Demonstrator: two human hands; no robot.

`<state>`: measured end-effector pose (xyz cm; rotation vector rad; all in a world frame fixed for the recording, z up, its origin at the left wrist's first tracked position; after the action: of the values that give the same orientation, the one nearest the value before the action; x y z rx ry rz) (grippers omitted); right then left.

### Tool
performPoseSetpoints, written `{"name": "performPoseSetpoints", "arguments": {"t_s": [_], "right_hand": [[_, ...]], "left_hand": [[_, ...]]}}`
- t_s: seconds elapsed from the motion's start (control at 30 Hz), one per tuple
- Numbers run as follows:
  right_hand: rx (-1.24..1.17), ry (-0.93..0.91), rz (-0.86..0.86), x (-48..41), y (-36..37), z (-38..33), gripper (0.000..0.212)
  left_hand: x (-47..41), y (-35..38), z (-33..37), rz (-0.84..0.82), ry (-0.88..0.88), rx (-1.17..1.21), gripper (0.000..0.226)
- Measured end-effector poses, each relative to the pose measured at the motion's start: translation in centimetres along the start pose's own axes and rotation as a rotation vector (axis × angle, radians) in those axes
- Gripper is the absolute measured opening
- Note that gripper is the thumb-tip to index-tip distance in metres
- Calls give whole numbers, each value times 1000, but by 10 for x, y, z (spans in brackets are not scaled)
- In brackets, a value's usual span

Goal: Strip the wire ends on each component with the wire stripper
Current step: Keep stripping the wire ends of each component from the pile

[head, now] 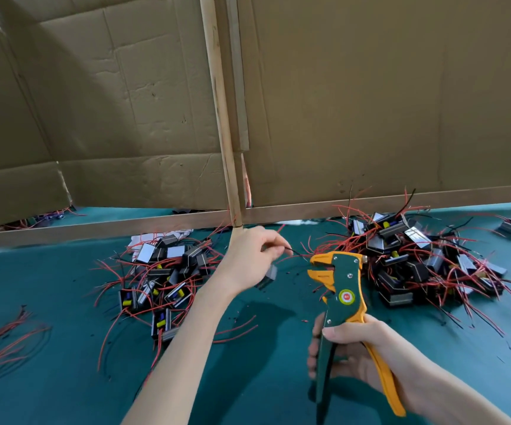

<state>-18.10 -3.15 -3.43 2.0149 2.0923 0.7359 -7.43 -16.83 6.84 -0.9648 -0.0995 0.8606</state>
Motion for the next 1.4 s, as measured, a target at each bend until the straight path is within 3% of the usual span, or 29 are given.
{"name": "performPoseSetpoints", "arguments": {"t_s": [0.17,0.3,0.37,0.5,0.67,0.77,0.9,1.0,1.23,1.33,1.4], "right_hand": [[-48,-37,20,6,-3,-8,36],[-52,-29,27,9,-6,-11,42],[-60,-6,27,9,-8,-11,44],[-112,11,51,9,-13,-12,38],[-214,12,90,9,-22,-16,37],[-257,-13,110,9,-25,-20,40],[-310,-24,82,9,-21,-23,32],[-336,-10,89,9,-19,-21,30],[-317,29,109,10,-21,-19,38],[-294,34,113,9,-25,-17,50],[-253,25,117,9,-27,-17,56]], "left_hand": [[-13,-15,33,369,80,-50,20],[-42,3,86,422,229,85,19],[-58,23,111,310,295,103,23],[-67,69,132,-204,274,102,38],[-26,52,92,-244,197,169,40],[2,21,37,-278,34,-59,37],[39,-9,-43,-549,-287,-359,31],[61,-16,-82,-711,-441,-457,32],[60,-6,-102,-524,-396,-375,13],[54,-5,-95,-250,-324,-185,10],[52,-2,-93,-24,-347,157,8]]}}
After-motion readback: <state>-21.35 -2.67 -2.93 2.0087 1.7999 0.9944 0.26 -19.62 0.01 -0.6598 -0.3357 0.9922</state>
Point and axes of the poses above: each hand's wrist, its own x-axis away from the middle knuckle, its own y-axis out of the palm, z = x × y, the point moved 5 cm from there along -x, towards the middle knuckle, and after that the axes turned 3 degrees about -z, right-handed, at the moved point
